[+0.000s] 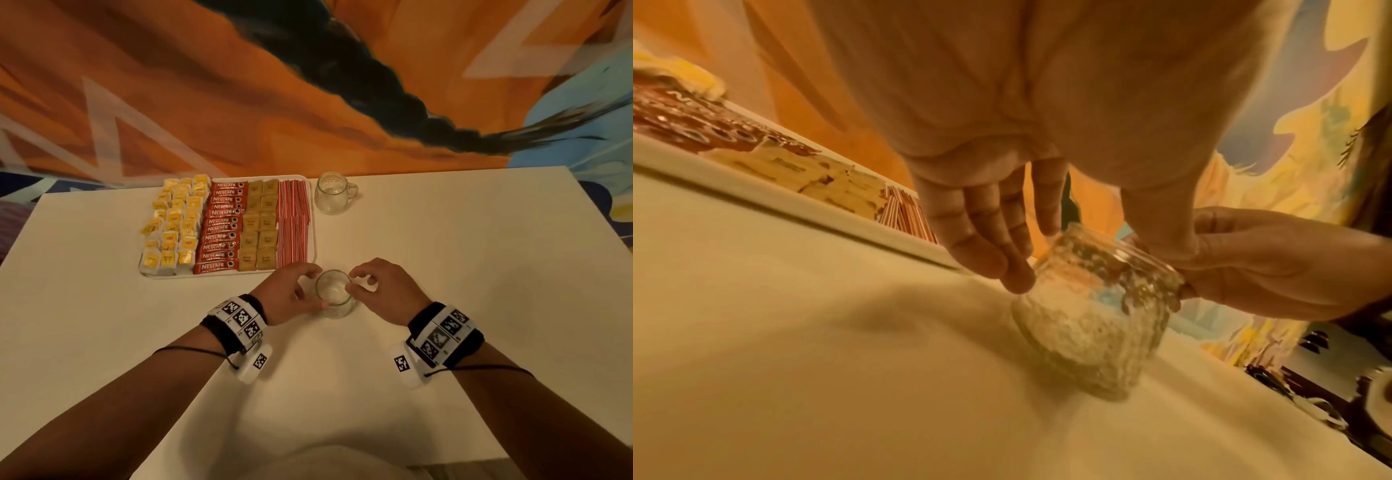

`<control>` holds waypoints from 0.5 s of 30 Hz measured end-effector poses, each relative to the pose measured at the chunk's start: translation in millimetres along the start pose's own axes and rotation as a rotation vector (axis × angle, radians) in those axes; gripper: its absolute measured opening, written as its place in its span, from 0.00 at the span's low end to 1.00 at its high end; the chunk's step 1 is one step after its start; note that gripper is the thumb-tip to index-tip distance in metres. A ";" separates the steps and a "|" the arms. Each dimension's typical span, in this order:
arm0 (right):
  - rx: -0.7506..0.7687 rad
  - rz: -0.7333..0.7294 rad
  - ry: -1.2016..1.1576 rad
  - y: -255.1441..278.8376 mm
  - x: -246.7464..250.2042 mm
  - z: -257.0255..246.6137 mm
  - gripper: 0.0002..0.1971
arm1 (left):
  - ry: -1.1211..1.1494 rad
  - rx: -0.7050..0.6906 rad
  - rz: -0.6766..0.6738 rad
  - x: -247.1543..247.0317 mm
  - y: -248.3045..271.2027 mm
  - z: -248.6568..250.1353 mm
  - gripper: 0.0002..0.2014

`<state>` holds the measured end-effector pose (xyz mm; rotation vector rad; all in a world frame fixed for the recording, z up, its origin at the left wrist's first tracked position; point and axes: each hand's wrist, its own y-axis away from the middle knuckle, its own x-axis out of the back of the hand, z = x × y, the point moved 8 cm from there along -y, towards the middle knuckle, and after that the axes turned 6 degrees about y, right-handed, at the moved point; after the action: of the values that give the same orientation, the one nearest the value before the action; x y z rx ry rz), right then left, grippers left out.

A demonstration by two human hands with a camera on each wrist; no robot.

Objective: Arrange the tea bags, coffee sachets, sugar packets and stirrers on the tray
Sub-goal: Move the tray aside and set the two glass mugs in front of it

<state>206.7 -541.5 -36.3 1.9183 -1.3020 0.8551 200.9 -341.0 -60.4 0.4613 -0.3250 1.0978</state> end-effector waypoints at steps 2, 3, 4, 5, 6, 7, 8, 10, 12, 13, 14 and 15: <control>-0.005 -0.020 0.009 4.9 -4.6 1.4 0.15 | 0.000 -0.009 -0.004 -7.0 2.8 0.5 0.36; -0.002 -0.027 -0.002 5.8 -5.8 1.2 0.16 | 0.001 -0.013 0.002 -8.7 3.0 1.4 0.36; 0.004 -0.030 -0.017 5.4 -6.6 1.0 0.16 | 0.004 -0.013 0.009 -9.5 2.0 1.5 0.35; 0.010 -0.030 -0.027 4.1 -6.9 1.2 0.16 | 0.004 -0.015 0.015 -9.9 0.6 2.1 0.34; 0.014 -0.030 -0.029 1.9 -6.6 1.6 0.16 | 0.005 -0.013 0.021 -10.1 -2.0 1.4 0.34; 0.015 -0.028 -0.028 -1.4 -6.3 2.5 0.16 | 0.005 -0.015 0.022 -9.8 -4.5 2.0 0.33; 0.012 -0.026 -0.030 -5.1 -5.8 4.0 0.17 | 0.003 -0.020 0.023 -9.3 -8.4 3.2 0.32; -0.001 -0.016 -0.035 -15.8 -3.1 7.6 0.18 | -0.017 -0.023 0.033 -6.8 -19.6 4.8 0.30; -0.007 0.005 -0.030 -28.5 1.3 9.8 0.18 | -0.052 -0.020 0.068 -2.8 -32.3 5.3 0.28; -0.012 0.017 -0.023 -35.8 3.9 10.3 0.18 | -0.067 -0.023 0.094 0.1 -39.4 5.9 0.28; -0.018 0.030 -0.017 -43.5 6.3 10.8 0.18 | -0.075 -0.020 0.121 2.8 -47.1 5.7 0.29; -0.022 0.043 -0.010 -51.8 9.1 11.1 0.18 | -0.078 -0.015 0.143 5.8 -54.1 7.4 0.29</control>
<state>260.0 -540.2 -43.5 1.8859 -1.3574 0.8497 252.1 -360.7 -61.9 0.4741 -0.4393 1.2174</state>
